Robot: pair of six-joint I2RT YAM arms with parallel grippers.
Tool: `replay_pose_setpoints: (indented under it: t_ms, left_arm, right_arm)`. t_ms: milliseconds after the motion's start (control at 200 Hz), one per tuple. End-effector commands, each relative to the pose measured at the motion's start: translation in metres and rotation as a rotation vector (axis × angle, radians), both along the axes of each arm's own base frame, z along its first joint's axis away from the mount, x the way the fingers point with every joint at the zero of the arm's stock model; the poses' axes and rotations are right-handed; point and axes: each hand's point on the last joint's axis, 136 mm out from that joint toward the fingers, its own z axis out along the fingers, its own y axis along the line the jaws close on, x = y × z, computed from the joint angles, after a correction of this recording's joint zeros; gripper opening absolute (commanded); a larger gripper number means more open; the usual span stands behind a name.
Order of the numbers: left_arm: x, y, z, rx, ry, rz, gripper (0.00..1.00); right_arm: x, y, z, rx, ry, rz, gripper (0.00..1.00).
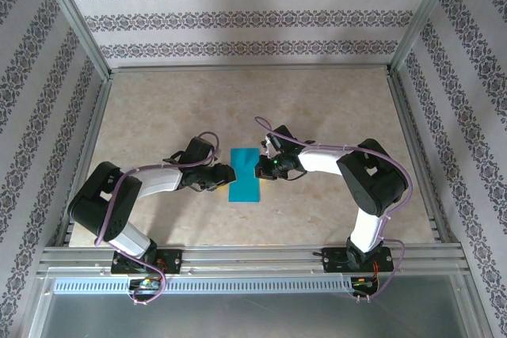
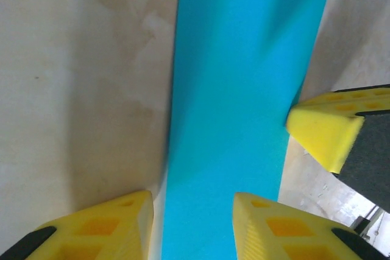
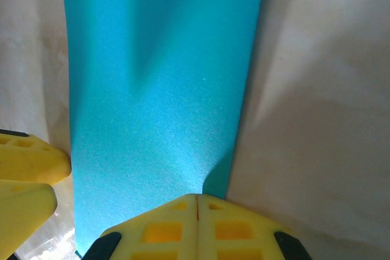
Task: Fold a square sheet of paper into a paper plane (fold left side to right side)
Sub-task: Third fold the triangle at the center of the table.
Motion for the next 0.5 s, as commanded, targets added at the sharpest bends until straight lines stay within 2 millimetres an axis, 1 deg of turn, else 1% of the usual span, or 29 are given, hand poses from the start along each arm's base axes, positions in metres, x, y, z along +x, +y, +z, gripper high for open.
replay_pose_setpoints:
  t_ms: [0,135,375,495]
  left_arm:
    - [0.000,-0.004,-0.001,-0.012,0.019,-0.025,0.38]
    - [-0.003,-0.006,-0.004,-0.023,0.036,-0.039,0.32]
    - [0.000,-0.012,-0.003,-0.046,0.030,-0.044,0.32]
    - [0.003,-0.018,-0.001,-0.077,0.027,-0.048,0.32]
  right_arm:
    - [-0.009,-0.017,-0.018,-0.094,0.041,-0.005,0.00]
    - [-0.009,-0.018,-0.018,-0.095,0.042,-0.007,0.00]
    - [-0.008,-0.017,-0.017,-0.087,0.039,-0.005,0.00]
    - [-0.008,-0.016,-0.017,-0.085,0.041,-0.005,0.00]
